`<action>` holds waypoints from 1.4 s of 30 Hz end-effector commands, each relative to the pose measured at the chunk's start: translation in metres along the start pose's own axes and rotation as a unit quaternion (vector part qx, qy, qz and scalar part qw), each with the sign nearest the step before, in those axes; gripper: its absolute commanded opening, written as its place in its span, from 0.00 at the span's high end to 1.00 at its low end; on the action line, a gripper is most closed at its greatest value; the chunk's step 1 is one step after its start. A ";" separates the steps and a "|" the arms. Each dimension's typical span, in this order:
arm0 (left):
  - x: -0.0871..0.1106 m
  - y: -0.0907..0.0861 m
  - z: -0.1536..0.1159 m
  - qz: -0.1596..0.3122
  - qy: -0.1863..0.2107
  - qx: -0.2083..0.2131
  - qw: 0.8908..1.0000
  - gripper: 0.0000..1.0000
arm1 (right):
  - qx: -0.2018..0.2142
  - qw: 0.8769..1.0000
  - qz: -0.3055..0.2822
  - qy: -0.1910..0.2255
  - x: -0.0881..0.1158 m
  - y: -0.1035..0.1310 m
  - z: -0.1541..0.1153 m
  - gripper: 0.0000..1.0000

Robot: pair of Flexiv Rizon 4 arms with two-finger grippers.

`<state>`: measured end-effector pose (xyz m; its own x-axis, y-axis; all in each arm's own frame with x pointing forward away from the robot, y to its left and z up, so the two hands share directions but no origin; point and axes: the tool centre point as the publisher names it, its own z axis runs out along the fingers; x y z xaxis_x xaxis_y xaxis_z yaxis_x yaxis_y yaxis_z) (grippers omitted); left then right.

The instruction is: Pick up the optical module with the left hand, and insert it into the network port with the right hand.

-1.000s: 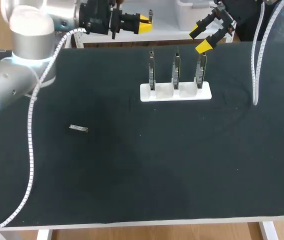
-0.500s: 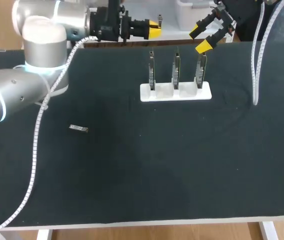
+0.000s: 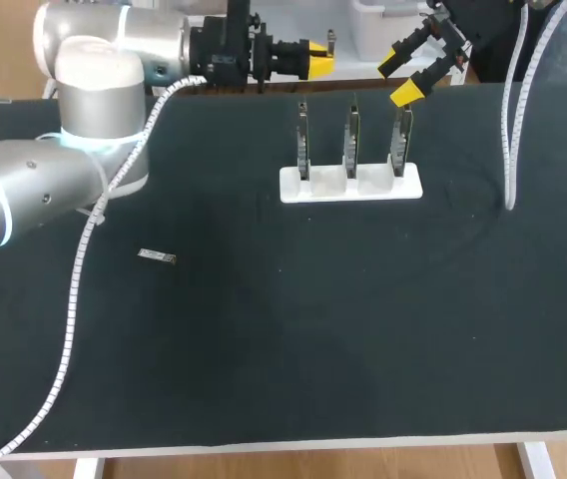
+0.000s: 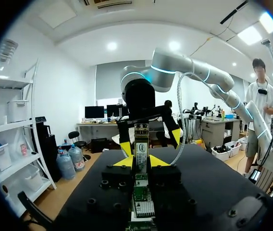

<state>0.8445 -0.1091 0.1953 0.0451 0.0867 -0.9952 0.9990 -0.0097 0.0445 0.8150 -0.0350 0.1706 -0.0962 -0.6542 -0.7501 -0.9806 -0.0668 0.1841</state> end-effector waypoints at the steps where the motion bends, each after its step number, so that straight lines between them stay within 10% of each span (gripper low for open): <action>1: 0.001 -0.009 -0.001 0.002 -0.010 -0.040 0.999 1.00 | -0.142 0.990 0.001 0.001 -0.002 -0.008 -0.002 0.00; 42: 0.014 -0.012 0.032 -0.030 -0.011 0.043 0.999 1.00 | -0.142 0.990 0.001 0.001 -0.002 -0.008 -0.002 0.00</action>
<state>0.8241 -0.1371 0.1789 -0.0140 0.0648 -0.9978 0.9979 -0.0617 -0.0181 0.8150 -0.0350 0.1706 -0.0962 -0.6542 -0.7501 -0.9806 -0.0669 0.1841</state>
